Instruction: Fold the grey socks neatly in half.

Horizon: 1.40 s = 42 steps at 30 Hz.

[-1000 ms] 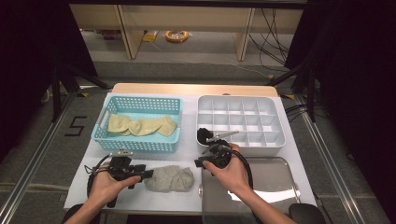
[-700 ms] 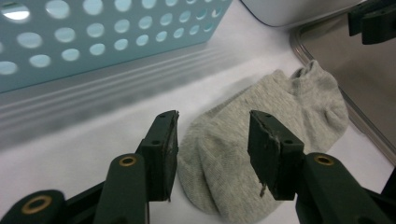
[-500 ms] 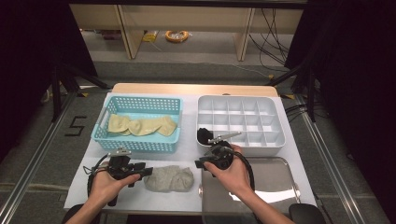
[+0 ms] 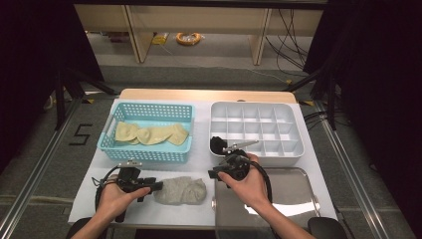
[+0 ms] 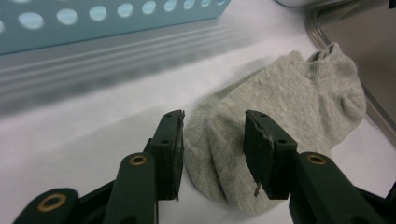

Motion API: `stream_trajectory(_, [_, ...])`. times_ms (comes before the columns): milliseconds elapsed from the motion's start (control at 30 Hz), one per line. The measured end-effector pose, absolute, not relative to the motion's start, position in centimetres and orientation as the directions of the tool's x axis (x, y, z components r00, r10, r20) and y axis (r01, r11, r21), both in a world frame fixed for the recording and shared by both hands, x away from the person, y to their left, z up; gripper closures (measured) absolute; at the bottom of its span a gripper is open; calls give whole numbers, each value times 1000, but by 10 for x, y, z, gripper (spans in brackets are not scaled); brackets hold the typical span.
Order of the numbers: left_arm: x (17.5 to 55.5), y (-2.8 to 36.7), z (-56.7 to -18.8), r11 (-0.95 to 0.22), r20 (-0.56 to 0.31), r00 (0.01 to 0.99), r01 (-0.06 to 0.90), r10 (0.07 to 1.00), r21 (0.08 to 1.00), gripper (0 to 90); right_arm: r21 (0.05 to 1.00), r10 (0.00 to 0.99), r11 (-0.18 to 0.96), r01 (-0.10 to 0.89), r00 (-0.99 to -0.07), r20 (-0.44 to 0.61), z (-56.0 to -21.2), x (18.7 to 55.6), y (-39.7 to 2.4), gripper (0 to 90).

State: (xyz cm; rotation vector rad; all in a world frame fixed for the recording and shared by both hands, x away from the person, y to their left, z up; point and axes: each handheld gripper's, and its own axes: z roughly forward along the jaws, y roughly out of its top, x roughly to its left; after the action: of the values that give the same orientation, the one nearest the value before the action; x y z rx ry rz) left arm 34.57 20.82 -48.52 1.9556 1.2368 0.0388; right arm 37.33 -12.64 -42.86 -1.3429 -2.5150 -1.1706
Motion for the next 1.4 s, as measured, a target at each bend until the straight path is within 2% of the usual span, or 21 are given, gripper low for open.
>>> stream_trajectory(167, [345, 206, -487, -198, -371, 517, 749, 772, 632, 589, 594, 691, 338, 730, -621, 369, -428, 373, -125, 712])
stream_trajectory(500, [344, 204, -488, -261, -305, 549, 724, 778, 639, 608, 596, 692, 342, 727, -624, 364, -426, 372, -122, 707])
stream_trajectory(867, [343, 206, -489, -290, -282, 562, 719, 778, 632, 589, 601, 690, 344, 722, -628, 360, -429, 372, -120, 704])
stream_trajectory(1133, [338, 195, -486, -398, -166, 613, 670, 772, 626, 698, 595, 689, 344, 726, -626, 366, -429, 371, -118, 702])
stream_trajectory(1167, [337, 192, -485, -422, -154, 635, 656, 757, 626, 793, 593, 688, 348, 726, -628, 364, -430, 371, -117, 702])
stream_trajectory(1267, [337, 189, -485, -431, -128, 632, 649, 765, 626, 821, 590, 677, 360, 723, -637, 369, -431, 371, -115, 702])
stream_trajectory(1400, [341, 197, -486, -363, -232, 610, 689, 758, 627, 839, 580, 675, 379, 721, -644, 359, -433, 369, -109, 712])
